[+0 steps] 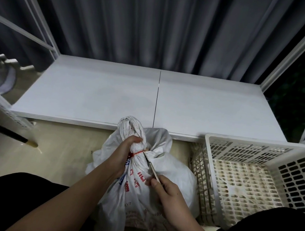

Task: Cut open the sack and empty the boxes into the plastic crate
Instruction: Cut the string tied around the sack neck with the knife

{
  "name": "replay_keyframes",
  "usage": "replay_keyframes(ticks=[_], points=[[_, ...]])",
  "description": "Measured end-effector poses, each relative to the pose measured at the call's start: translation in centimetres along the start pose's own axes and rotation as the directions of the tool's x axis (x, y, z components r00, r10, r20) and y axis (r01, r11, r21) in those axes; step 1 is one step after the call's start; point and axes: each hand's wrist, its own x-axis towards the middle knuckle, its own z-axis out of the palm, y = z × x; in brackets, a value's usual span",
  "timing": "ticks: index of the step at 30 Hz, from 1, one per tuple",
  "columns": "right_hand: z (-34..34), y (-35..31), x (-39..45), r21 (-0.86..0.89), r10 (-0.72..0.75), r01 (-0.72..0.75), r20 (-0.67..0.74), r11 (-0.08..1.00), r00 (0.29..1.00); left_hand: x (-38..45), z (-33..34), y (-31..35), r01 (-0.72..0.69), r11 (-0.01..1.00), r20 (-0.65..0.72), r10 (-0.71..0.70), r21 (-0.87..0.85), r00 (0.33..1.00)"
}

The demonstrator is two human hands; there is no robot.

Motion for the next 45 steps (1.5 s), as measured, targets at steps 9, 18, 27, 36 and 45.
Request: replay_keyframes(ticks=[9,18,27,36,45], points=[[0.2,0.7,0.1,0.128,0.051,-0.056,0.042,0.99,0.998,0.4,-0.3,-0.2,-0.003,1.0,-0.018,0.003,0.001,1.0],[0.2,0.9,-0.2,0.148,0.043,-0.056,0.088,0.987,0.995,0.6,-0.5,-0.6,0.019,0.999,-0.021,-0.018,0.041,1.0],[-2.1,-0.4,-0.2,-0.02,0.021,-0.021,-0.004,1.0,1.0,1.3,-1.6,0.4,-0.022,0.999,0.005,0.022,0.023,1.0],[-2.8,-1.9,-0.2,-0.501,-0.088,0.067,-0.018,0.863,0.996,1.1,-1.1,-0.7,-0.065,0.998,0.006,0.065,0.007,0.998],[-2.0,-1.1,-0.7,-0.766,-0.109,0.039,-0.041,0.642,0.993,0.9,-0.7,-0.8,-0.042,0.999,-0.012,0.042,-0.022,0.999]])
